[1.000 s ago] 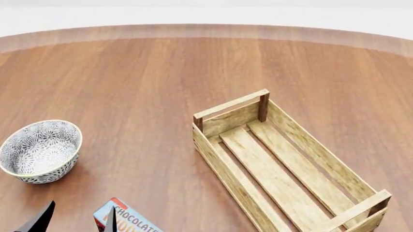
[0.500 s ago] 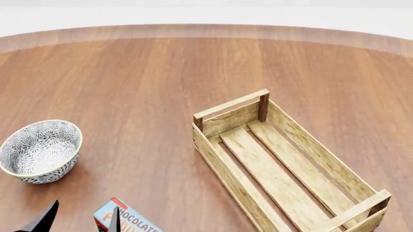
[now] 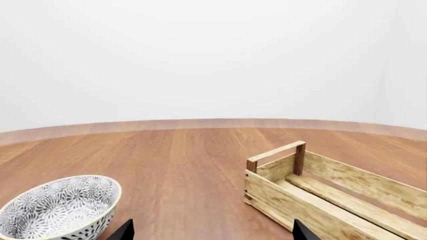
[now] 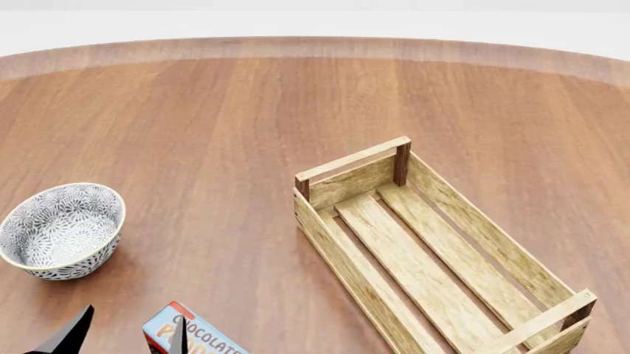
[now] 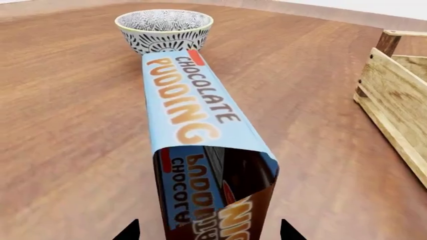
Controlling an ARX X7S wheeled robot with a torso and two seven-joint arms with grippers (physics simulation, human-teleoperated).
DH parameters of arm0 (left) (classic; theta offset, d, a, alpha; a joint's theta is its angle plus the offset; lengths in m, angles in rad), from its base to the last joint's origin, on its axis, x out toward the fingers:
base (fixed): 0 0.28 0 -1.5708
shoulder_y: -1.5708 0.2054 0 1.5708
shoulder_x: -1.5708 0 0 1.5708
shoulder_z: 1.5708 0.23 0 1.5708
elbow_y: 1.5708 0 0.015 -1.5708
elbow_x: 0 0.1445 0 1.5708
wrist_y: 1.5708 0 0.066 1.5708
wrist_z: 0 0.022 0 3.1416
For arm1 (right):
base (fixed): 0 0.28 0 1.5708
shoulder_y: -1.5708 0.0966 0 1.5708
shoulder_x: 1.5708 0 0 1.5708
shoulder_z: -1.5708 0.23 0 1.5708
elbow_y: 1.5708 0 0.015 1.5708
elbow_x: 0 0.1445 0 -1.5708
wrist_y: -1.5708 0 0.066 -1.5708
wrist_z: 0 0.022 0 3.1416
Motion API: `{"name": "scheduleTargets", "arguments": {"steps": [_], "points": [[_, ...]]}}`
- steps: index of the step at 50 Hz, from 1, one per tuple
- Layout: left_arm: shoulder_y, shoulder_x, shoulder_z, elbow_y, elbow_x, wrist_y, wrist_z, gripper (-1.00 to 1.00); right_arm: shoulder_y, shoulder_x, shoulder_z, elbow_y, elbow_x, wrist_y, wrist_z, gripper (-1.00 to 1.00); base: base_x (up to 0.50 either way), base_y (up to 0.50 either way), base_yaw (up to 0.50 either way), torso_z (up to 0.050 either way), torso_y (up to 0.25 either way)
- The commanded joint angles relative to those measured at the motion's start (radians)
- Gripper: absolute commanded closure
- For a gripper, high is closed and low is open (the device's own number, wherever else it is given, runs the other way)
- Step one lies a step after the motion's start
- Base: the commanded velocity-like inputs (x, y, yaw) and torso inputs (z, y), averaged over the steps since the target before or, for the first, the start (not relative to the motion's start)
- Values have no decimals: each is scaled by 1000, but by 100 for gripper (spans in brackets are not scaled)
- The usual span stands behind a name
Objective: Pick up the chocolate pudding and put it in the tray.
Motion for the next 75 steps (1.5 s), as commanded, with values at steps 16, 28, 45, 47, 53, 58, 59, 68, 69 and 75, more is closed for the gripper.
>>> {"name": "scheduleTargets", "arguments": {"steps": [16,28,45,47,53,58,59,68,69,75], "points": [[-6,-10,18,-12,-7,15,-12,-100,28,-4,-20,43,20,-30,10,100,0,0,0,0,0],[-4,-15,29,-5,-9,14,-18,-100,15,3,-33,45,33,-51,0,100,0,0,0,0,0],[0,-28,32,8,-20,9,-28,-100,9,78,-11,-203,54,107,75,100,0,0,0,0,0],[1,-29,31,0,-20,17,-28,-100,14,86,-1,-225,53,121,94,100,0,0,0,0,0],[0,-29,30,-17,-26,30,-28,-100,21,124,32,-339,73,195,130,100,0,0,0,0,0],[0,-29,33,-20,-28,34,-29,-100,24,147,55,-406,88,250,159,100,0,0,0,0,0],[1,-29,33,-18,-29,33,-29,-100,28,148,61,-402,89,250,164,100,0,0,0,0,0],[4,-31,35,-32,-33,48,-31,-100,44,172,98,-412,110,274,183,100,0,0,0,0,2],[3,-31,36,-34,-33,50,-31,-100,45,175,101,-419,112,279,186,100,0,0,0,0,0],[2,-34,37,-30,-38,47,-34,-100,69,188,130,-400,126,288,195,100,0,0,0,0,0]]}}
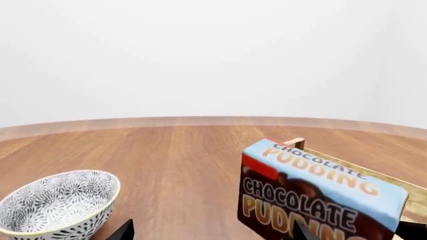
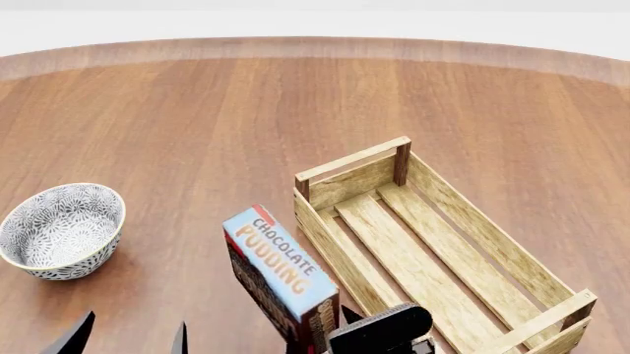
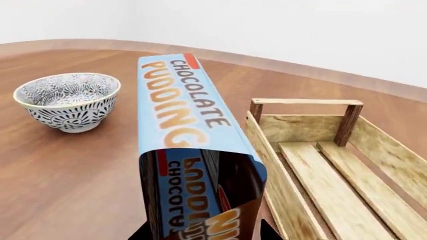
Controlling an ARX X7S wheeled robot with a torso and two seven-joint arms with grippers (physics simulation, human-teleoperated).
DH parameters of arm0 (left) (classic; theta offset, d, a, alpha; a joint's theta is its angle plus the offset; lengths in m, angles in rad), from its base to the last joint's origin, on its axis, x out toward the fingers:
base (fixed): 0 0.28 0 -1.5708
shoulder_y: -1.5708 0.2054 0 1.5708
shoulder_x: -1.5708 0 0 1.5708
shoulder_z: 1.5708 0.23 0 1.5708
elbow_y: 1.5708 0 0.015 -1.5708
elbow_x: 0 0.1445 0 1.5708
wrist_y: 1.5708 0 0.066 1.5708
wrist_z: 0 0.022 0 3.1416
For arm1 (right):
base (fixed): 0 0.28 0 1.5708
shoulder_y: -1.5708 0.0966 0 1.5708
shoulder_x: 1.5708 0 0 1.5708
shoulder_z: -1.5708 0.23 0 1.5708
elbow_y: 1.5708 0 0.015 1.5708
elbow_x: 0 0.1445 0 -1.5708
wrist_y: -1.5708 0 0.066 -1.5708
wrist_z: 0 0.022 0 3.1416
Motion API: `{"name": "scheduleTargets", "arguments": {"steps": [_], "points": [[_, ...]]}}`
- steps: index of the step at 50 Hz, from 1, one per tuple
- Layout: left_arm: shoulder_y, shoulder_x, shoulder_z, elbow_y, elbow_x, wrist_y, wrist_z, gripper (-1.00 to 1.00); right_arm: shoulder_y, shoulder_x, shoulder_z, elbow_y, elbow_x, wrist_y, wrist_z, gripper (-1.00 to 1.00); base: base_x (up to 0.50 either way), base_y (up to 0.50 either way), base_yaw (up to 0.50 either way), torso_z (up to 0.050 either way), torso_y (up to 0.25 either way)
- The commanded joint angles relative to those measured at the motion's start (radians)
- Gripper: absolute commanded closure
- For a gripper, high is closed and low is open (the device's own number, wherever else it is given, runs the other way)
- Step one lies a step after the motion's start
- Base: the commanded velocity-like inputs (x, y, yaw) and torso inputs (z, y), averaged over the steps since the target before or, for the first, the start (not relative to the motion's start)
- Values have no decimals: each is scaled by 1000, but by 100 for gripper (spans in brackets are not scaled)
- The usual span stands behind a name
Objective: Pick up the chocolate pudding and put it in the tray.
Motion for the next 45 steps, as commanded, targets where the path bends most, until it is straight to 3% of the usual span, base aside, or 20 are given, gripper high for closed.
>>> {"name": "scheduleTargets", "arguments": {"steps": [1,32,45], "points": [[0,-4,2,-2,-8,4,-4,-100,29,30,48,-21,-5,36,24,100,0,0,0,0,0],[0,-10,14,-30,-12,31,-14,-100,-15,108,195,-2,70,3,93,100,0,0,0,0,0],[0,-16,15,-36,-21,35,-16,-100,101,67,205,200,50,-11,107,100,0,0,0,0,0]]}}
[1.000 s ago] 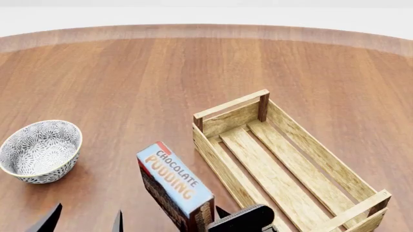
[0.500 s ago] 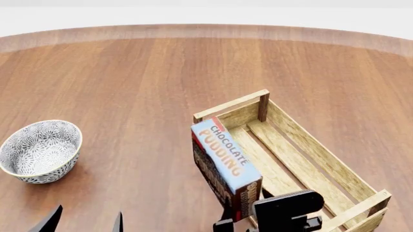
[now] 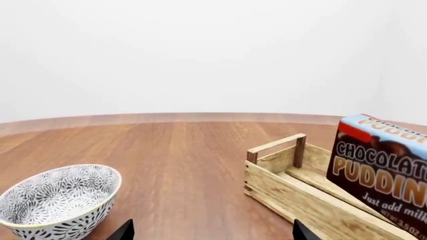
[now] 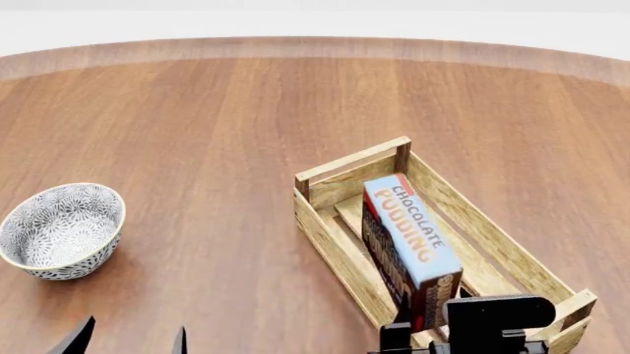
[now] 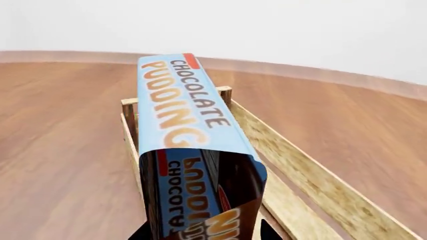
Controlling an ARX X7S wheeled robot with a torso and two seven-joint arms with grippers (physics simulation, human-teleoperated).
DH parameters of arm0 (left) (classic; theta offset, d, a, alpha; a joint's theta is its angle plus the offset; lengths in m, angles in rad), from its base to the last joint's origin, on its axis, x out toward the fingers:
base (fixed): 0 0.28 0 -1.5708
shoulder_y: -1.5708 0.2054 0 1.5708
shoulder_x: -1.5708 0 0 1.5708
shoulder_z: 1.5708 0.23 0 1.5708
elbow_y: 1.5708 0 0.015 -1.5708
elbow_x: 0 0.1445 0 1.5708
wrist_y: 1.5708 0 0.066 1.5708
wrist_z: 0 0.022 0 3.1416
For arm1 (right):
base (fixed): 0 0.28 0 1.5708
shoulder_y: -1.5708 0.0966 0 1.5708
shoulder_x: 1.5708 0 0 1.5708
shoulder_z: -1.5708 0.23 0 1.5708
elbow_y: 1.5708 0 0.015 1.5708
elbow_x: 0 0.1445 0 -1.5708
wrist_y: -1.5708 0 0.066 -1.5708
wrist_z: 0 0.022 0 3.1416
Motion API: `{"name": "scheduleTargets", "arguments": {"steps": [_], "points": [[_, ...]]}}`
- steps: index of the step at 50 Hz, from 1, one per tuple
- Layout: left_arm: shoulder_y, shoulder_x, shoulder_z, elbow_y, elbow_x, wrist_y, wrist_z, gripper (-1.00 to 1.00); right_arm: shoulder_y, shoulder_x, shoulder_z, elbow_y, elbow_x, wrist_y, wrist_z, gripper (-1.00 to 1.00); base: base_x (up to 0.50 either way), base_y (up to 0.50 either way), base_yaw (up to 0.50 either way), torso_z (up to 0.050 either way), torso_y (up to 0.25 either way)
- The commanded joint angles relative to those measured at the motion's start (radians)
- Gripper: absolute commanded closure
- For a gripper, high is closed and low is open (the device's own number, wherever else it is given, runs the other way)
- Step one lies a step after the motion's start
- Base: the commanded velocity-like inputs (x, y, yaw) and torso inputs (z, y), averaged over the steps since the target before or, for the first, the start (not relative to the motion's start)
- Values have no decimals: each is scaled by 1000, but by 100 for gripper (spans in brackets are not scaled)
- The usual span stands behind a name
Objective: Pick up the chocolate pudding and put it in the tray.
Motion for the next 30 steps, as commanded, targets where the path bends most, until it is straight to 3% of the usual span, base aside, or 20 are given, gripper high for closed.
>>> {"name": "scheduleTargets", "arguments": {"steps": [1,14,30], "points": [[-1,-3,0,-6,-7,7,-3,-100,76,-21,20,125,-32,-9,7,100,0,0,0,0,0],[-4,-4,-1,-30,-15,24,-3,-100,200,-67,30,425,-56,-106,-12,100,0,0,0,0,0],[-19,-5,8,-47,-17,20,-5,-100,302,-96,23,600,-89,-166,8,100,0,0,0,0,1]]}}
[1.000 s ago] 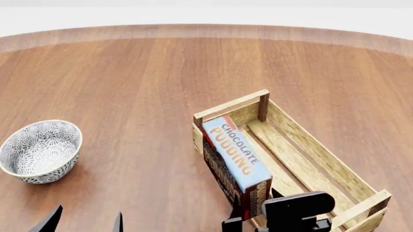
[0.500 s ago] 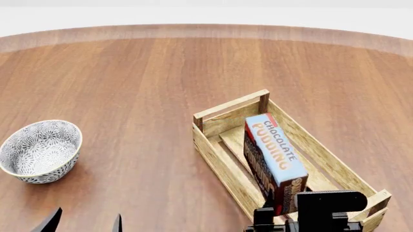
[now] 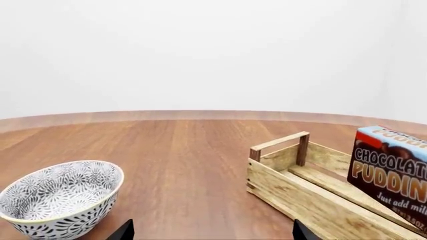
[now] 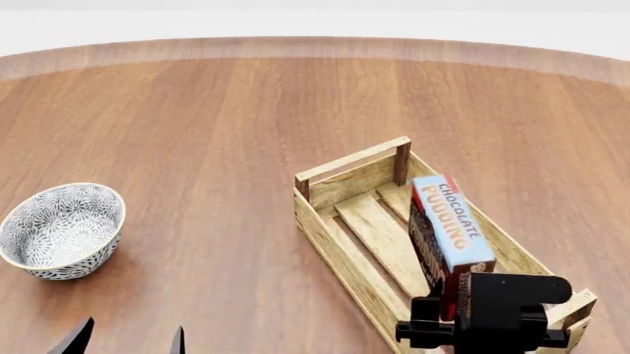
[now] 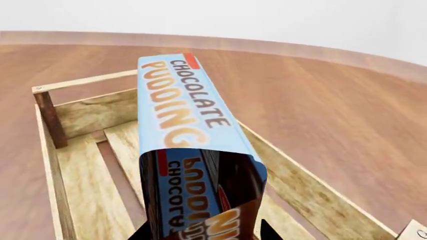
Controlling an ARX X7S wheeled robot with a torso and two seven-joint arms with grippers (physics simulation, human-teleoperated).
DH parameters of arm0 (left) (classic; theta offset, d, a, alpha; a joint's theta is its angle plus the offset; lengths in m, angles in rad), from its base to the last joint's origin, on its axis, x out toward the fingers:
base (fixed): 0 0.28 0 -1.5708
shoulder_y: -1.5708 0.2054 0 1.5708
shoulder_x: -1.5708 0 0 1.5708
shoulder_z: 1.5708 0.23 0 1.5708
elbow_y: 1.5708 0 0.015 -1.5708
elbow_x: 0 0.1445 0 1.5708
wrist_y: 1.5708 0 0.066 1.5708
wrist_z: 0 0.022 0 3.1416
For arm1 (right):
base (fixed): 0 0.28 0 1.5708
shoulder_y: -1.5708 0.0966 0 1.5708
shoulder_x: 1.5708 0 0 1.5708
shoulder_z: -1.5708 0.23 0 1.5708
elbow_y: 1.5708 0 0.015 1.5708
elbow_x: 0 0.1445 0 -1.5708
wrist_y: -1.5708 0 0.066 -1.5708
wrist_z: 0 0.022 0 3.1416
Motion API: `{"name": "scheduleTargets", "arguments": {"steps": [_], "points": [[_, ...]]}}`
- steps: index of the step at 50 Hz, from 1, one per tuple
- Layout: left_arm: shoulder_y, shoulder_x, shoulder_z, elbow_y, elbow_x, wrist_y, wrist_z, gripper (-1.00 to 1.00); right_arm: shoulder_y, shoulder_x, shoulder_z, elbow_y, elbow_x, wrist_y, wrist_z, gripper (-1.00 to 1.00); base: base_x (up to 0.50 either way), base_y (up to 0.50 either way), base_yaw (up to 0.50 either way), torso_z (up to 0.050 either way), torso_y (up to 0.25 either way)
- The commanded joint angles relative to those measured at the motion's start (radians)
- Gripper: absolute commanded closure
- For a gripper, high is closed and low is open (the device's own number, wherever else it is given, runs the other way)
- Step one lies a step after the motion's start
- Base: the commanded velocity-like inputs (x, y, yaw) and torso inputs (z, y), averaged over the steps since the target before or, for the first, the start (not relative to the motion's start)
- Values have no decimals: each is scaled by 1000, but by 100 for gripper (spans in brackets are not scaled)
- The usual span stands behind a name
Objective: Pick up the chocolate pudding and put it in the tray.
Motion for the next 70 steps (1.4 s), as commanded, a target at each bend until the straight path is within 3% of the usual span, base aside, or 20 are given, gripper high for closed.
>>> {"name": "scheduleTargets", "arguments": {"steps": [1,20,36,37,56,64,70], "points": [[-9,0,5,-18,-3,5,0,-100,82,-29,-2,152,-54,-57,2,100,0,0,0,0,0],[-17,6,9,-74,-14,40,8,-100,226,-87,-1,508,-77,-247,-40,100,0,0,0,0,0],[-23,6,17,-94,-17,49,6,-100,240,-90,15,524,-92,-242,-46,100,0,0,0,0,0],[-23,6,18,-95,-17,50,6,-100,242,-89,16,524,-97,-248,-31,-100,0,0,0,0,0],[-27,-6,26,-51,-23,23,-8,-100,168,-56,22,318,-87,-135,-5,-100,0,0,0,0,1],[-24,-34,18,60,-27,-33,-38,-100,-29,1,58,-149,-13,6,50,-100,0,0,0,0,0],[-17,-57,16,174,-29,-85,-65,-100,-136,28,84,-380,39,35,70,-100,0,0,0,0,0]]}}
